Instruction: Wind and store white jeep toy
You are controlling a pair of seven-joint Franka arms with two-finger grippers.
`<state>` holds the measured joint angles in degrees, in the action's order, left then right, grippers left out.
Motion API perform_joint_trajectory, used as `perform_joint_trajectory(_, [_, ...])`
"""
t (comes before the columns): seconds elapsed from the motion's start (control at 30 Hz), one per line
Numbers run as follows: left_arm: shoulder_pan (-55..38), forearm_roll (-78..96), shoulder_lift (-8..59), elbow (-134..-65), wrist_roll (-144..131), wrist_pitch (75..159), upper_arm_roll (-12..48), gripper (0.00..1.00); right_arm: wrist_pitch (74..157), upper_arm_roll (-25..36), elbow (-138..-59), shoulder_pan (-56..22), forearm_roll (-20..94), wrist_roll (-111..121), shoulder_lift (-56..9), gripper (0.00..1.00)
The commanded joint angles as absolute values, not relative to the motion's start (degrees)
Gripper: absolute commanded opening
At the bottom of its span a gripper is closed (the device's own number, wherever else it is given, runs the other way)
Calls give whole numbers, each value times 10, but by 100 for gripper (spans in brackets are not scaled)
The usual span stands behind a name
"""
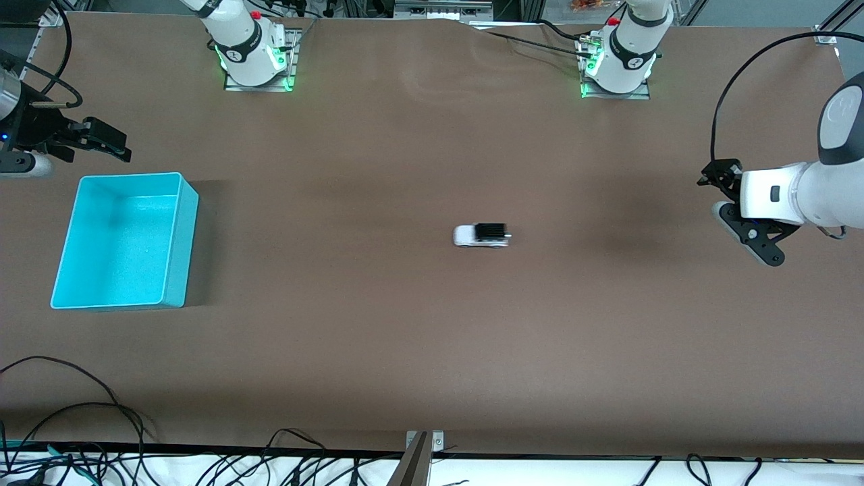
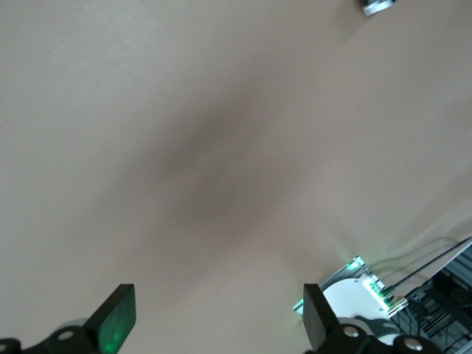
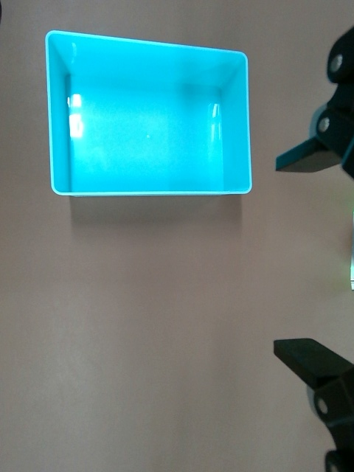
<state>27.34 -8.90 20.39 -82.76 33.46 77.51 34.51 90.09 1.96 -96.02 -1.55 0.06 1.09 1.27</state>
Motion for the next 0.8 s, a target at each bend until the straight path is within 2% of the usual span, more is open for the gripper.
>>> perform_joint_trajectory(0.0, [274,-95,190,-821,281,762,366,100,891,20,-951,-16,-4,15,11,100])
perform_joint_trajectory(0.1, [274,-97,187,-821,261,762,374,100,892,20,-951,-16,-4,13,11,100])
perform_joint_trajectory(0.27, [228,-101,149,-835,243,766,342,100,892,20,-950,-16,-4,9,12,100])
perform_joint_trajectory(0.57, [63,-65,115,-852,239,809,145,100,902,21,-947,-15,-4,9,12,100])
perform_joint_trajectory(0.63, [44,-26,97,-874,235,836,102,100,901,21,-947,-15,-3,8,13,100])
perform_joint_trajectory(0.77, [30,20,63,-936,236,906,59,100,896,20,-947,-16,0,15,12,100])
